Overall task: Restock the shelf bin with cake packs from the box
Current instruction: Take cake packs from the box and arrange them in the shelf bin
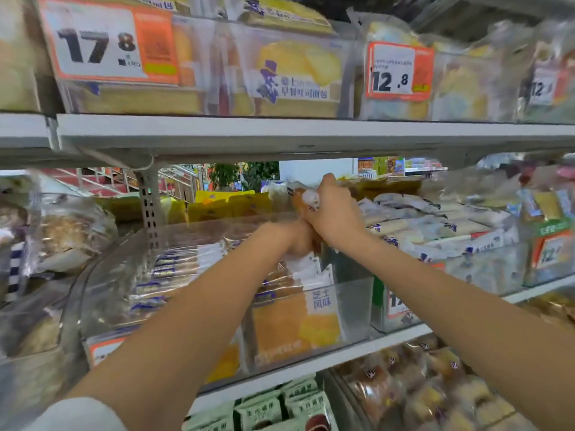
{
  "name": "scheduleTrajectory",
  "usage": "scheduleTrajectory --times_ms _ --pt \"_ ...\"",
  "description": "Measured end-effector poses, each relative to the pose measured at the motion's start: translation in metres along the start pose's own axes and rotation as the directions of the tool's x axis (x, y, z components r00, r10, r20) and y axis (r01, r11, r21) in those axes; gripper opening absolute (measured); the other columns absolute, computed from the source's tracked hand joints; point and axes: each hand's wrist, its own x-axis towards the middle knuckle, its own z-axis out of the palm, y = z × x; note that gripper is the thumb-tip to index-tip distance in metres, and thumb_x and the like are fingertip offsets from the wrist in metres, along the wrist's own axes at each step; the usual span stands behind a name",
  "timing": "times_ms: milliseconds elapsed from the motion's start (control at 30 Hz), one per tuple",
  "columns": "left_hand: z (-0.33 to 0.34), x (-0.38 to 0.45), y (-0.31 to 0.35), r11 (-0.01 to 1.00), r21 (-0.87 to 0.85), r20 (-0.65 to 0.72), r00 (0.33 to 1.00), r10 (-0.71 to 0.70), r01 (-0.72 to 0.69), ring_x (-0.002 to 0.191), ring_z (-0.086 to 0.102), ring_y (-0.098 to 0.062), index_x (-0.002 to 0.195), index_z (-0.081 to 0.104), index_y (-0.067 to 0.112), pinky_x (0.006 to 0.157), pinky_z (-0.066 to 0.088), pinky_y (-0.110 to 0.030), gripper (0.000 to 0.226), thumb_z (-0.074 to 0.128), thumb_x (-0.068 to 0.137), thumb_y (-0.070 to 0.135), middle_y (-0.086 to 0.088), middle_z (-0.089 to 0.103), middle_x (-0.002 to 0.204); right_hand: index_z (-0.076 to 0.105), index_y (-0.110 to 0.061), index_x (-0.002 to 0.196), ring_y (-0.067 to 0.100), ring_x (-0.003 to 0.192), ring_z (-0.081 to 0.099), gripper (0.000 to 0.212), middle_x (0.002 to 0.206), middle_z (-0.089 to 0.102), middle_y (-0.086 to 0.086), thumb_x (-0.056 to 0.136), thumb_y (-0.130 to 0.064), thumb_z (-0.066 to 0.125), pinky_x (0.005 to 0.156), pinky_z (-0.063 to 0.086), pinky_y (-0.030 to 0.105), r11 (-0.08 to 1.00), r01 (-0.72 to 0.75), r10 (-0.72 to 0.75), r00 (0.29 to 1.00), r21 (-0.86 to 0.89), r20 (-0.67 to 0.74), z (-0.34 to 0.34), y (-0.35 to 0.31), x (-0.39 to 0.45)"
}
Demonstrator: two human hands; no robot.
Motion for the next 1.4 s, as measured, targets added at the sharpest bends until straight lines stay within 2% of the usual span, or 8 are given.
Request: scheduleTrajectory --times_ms 267,433,600,800,967,1167,1300,1400 --pt "-0.001 -0.012 -0.004 0.995 0.072 -0.059 0.997 -0.058 0.062 0.079 0.048 -0.021 0.097 0.061 0.008 0.071 0.041 -0.029 0.016 0.045 0.094 0.005 -0.005 0.051 0.083 0.034 0.000 0.131 0.035 0.113 0.055 0.045 0.126 0.054 0.020 0.093 -0.013 0.055 0.081 0.045 0.037 0.964 -0.255 0.262 0.957 -0.069 0.128 0.019 -0.006 0.008" --pt "-0.001 -0.025 -0.008 0.994 0.028 0.013 0.995 -0.104 0.104 0.081 0.049 -0.023 0.100 0.059 0.011 0.070 0.036 -0.031 0.015 0.045 0.096 0.016 -0.011 0.058 0.095 0.038 0.002 0.130 0.032 0.123 0.049 0.040 0.133 0.051 0.020 0.093 -0.007 0.050 0.093 0.042 0.034 0.911 -0.411 0.403 0.879 -0.022 0.255 0.040 -0.001 -0.003" --pt "-0.008 -0.047 -0.011 0.981 -0.113 0.042 0.987 -0.154 0.158 0.109 0.054 -0.028 0.132 0.050 0.008 0.089 0.040 -0.033 0.035 0.038 0.102 0.023 -0.014 0.053 0.133 0.045 0.005 0.132 0.024 0.080 0.059 0.049 0.087 0.061 0.013 0.097 -0.029 0.049 0.067 0.046 0.028 0.947 -0.295 0.313 0.758 -0.127 0.573 0.020 -0.010 0.007" --pt "-0.016 -0.100 -0.005 0.969 -0.158 0.222 0.963 -0.153 0.190 0.130 0.043 -0.024 0.139 0.043 0.004 0.112 0.026 -0.037 0.059 0.018 0.103 0.043 -0.013 0.045 0.143 0.024 -0.005 0.147 0.029 0.140 0.029 0.063 0.153 0.028 0.015 0.101 -0.047 0.014 0.110 0.027 0.038 0.993 -0.121 0.094 0.807 0.008 0.583 0.022 -0.018 0.011" --pt "0.015 -0.135 0.023 0.983 -0.114 -0.025 0.989 -0.148 0.144 0.147 0.006 -0.022 0.152 0.016 0.022 0.117 0.001 -0.049 0.070 0.012 0.094 0.062 -0.004 0.012 0.160 0.024 -0.008 0.149 0.030 0.140 0.028 0.077 0.154 0.026 0.014 0.095 -0.058 0.000 0.114 0.021 0.041 0.984 -0.154 0.172 0.702 -0.088 0.691 0.052 -0.008 0.008" --pt "0.034 -0.142 0.024 0.960 0.200 -0.302 0.944 -0.131 0.197 0.133 0.040 -0.028 0.144 0.034 0.017 0.100 0.036 -0.048 0.075 0.010 0.092 0.066 -0.009 0.045 0.144 0.018 -0.018 0.151 0.028 0.143 0.020 0.080 0.156 0.023 0.011 0.090 -0.064 -0.007 0.114 0.018 0.045 0.978 -0.208 0.169 0.682 -0.034 0.712 0.057 0.005 0.025" --pt "0.037 -0.145 0.035 0.903 0.371 -0.399 0.915 -0.056 0.217 0.134 0.037 -0.031 0.143 0.035 0.009 0.105 0.028 -0.050 0.072 0.013 0.096 0.059 -0.014 0.047 0.141 0.031 -0.007 0.146 0.030 0.140 0.029 0.078 0.151 0.031 0.016 0.096 -0.057 -0.002 0.111 0.023 0.041 0.976 -0.217 0.173 0.805 0.011 0.568 0.058 0.002 0.032" --pt "0.052 -0.142 0.039 0.906 0.373 -0.453 0.891 -0.009 0.199 0.126 0.048 -0.033 0.139 0.042 0.007 0.103 0.036 -0.049 0.068 0.025 0.096 0.057 -0.016 0.055 0.134 0.027 -0.010 0.148 0.030 0.141 0.025 0.077 0.154 0.026 0.014 0.095 -0.058 -0.002 0.112 0.022 0.040 0.979 -0.195 0.186 0.759 -0.054 0.624 0.059 0.003 0.032"
